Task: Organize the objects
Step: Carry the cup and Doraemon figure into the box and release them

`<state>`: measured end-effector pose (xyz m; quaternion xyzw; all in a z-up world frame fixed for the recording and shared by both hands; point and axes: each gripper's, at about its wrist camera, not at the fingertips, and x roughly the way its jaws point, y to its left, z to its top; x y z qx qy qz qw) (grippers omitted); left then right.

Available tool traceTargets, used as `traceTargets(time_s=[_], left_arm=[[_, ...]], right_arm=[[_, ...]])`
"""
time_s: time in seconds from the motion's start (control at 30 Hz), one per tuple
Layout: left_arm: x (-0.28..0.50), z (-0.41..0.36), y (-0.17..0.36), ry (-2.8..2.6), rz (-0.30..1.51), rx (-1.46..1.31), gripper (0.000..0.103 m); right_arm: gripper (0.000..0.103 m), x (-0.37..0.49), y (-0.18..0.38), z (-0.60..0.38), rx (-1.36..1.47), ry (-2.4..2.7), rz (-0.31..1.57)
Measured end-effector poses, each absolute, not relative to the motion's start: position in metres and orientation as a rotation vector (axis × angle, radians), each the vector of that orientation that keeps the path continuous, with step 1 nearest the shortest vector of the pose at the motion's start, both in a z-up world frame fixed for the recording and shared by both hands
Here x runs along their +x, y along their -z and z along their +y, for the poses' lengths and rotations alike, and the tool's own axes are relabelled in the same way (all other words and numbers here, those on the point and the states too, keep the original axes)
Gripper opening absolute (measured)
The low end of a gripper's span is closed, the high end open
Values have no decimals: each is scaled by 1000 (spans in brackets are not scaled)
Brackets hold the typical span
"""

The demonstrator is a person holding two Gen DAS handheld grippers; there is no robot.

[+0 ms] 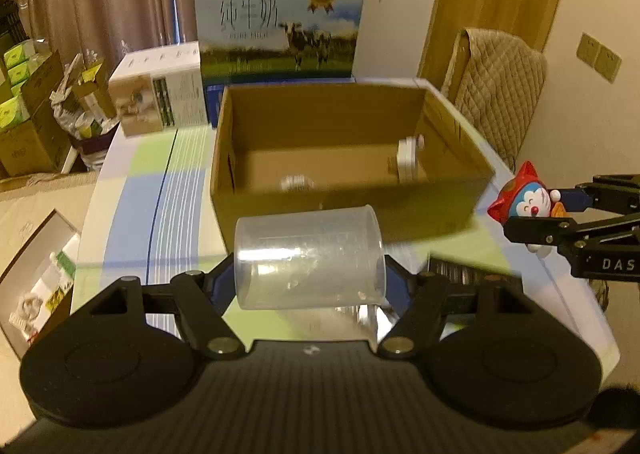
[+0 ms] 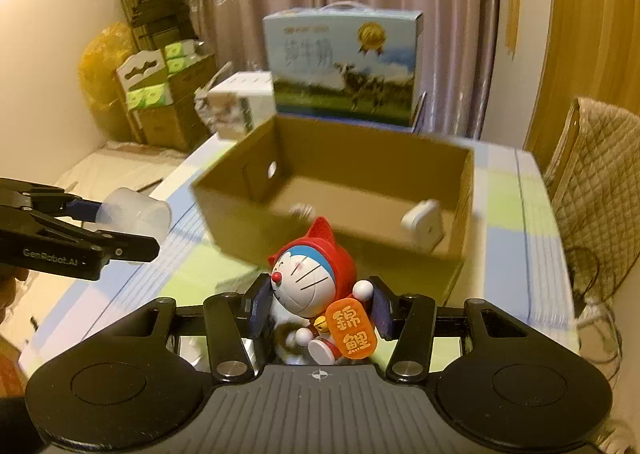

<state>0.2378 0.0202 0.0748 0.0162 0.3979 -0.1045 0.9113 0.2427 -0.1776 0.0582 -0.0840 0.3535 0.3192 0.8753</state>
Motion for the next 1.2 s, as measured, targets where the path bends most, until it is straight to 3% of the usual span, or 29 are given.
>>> traceTargets(time_s=[0.27,0.53,1.2], left_arm=[[318,11,-89,223,798,62,69],[385,6,-57,228,854,67,69],[440,7,13,228,946,38,68]], right_arm=[[48,320,-65,-159,-151,-634,756],[48,379,-32,-145,-136,-599,828],[48,423,38,-129,-158,-574,957]])
